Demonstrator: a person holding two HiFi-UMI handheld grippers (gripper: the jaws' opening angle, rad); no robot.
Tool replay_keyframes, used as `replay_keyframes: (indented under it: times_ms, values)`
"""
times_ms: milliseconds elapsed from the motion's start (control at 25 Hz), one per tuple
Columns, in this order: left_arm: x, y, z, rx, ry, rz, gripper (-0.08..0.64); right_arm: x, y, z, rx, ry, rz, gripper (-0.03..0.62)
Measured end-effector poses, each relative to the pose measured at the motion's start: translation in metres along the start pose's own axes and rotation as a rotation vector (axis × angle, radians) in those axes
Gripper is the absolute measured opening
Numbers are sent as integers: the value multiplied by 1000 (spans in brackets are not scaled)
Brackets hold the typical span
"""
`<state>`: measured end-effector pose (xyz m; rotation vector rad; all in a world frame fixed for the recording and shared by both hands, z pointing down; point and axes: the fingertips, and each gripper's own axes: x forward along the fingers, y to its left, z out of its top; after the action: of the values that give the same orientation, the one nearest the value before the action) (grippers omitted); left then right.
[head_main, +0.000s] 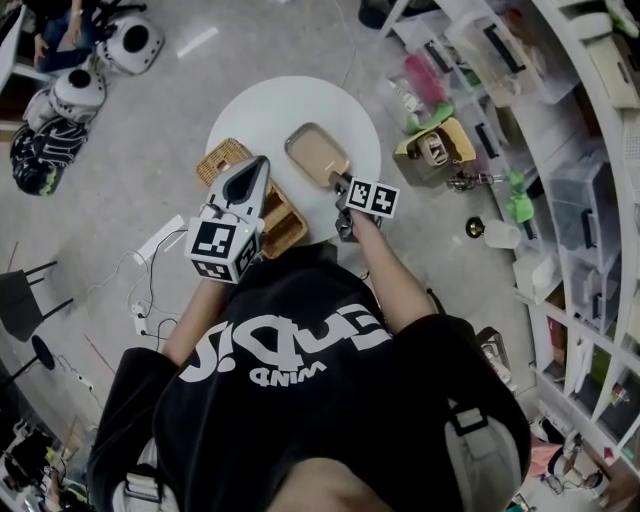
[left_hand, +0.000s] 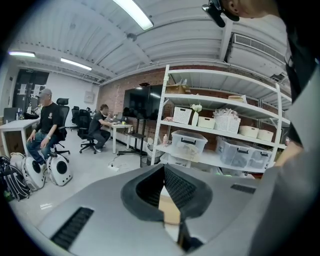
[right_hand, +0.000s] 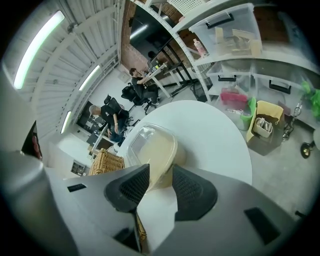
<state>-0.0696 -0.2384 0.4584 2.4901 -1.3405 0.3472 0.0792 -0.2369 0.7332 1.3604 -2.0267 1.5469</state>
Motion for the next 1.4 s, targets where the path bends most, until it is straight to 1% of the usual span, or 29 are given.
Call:
replay_keyframes:
  times_ms: [80, 240, 400, 560, 600, 640, 800, 920, 1040, 1160, 1400]
  values:
    - [0, -3, -1, -1, 1, -6, -2, -3, -1, 0, 6, 0, -7, 133]
    - [-2, -6, 0, 0, -1, -14, -2, -9, 1, 2, -14, -9, -20, 124]
    - [-5, -7, -1, -1, -5, -16, -2, -13, 5, 1, -8, -23, -11, 107]
    - [-8, -8, -1, 1, -10, -17, -1, -22, 16, 4, -2, -51, 19, 72]
    - [-9, -8, -2, 3, -12, -18, 0, -24, 19, 5, 2, -62, 26, 44]
    - [-10, -8, -2, 4, -15, -19, 0, -27, 22, 6, 8, -73, 35, 34]
    - [-12, -10, -2, 1, -21, -27, -1, -36, 38, 8, 23, -101, 89, 32]
    - [-14, -13, -1, -1, -26, -34, 0, -46, 54, 12, 13, -128, 131, 31]
    - [-16, -16, 0, 2, -38, -41, -2, -60, 72, 23, -3, -178, 170, 31]
    - [-18, -17, 2, -6, -43, -44, -2, -80, 91, 41, -29, -247, 200, 31]
    - [-20, -20, 9, 2, -68, -56, -1, -135, 134, 89, -143, -415, 248, 31]
